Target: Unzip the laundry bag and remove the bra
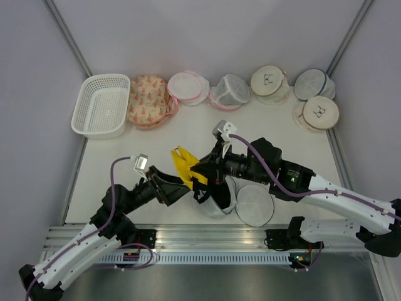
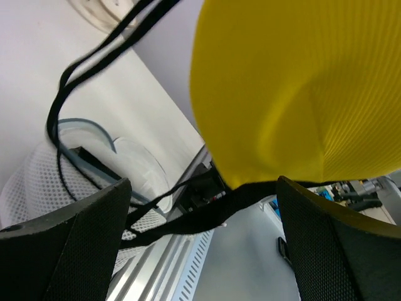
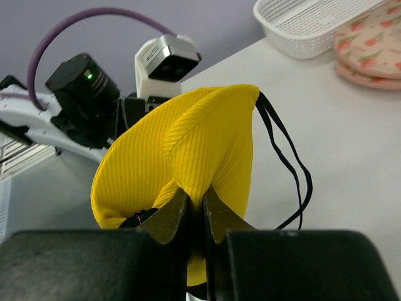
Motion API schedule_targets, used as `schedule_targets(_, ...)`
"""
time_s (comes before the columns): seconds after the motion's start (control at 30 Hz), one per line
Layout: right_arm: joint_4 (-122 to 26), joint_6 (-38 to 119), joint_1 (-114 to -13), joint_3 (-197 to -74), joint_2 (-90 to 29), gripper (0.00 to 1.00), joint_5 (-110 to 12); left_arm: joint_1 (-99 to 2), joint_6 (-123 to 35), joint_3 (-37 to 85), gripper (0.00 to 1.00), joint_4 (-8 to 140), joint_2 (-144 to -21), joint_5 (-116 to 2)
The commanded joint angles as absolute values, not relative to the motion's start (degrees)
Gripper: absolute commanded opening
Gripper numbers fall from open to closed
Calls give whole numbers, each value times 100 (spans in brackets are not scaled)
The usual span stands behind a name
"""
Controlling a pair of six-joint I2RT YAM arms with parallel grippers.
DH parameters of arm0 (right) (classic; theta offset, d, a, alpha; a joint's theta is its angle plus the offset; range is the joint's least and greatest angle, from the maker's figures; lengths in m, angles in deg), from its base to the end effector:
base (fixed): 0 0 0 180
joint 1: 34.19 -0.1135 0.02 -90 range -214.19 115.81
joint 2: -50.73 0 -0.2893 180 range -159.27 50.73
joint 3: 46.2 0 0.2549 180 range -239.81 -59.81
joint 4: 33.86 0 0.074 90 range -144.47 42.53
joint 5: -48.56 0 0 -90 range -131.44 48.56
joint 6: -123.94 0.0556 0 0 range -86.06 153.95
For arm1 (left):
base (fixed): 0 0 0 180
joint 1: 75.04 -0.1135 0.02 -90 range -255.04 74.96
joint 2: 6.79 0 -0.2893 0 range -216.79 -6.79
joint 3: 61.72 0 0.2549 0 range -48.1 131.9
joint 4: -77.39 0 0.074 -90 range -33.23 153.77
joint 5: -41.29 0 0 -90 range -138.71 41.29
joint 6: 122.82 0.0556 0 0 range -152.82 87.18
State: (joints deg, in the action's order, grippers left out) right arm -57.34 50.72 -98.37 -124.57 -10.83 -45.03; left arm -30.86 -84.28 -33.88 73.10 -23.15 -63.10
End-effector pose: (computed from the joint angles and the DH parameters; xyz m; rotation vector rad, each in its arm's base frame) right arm 0.1079 0.2309 0.4266 -0.7752 1.6402 1.0909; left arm 0.0758 -0.0929 0.2617 0.1295 1.6426 -1.5090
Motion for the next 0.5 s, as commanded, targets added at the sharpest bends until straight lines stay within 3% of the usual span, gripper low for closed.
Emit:
schedule_targets(0.0, -5740, 5248, -9791, -12310, -922, 0, -5567, -3075, -7931, -3404, 100, 8134, -2410, -7031)
schedule_targets(0.47, -4792, 6154, -9676, -11537, -938, 0, -6956, -3066, -7764, -3377, 98, 8794, -2656, -7481)
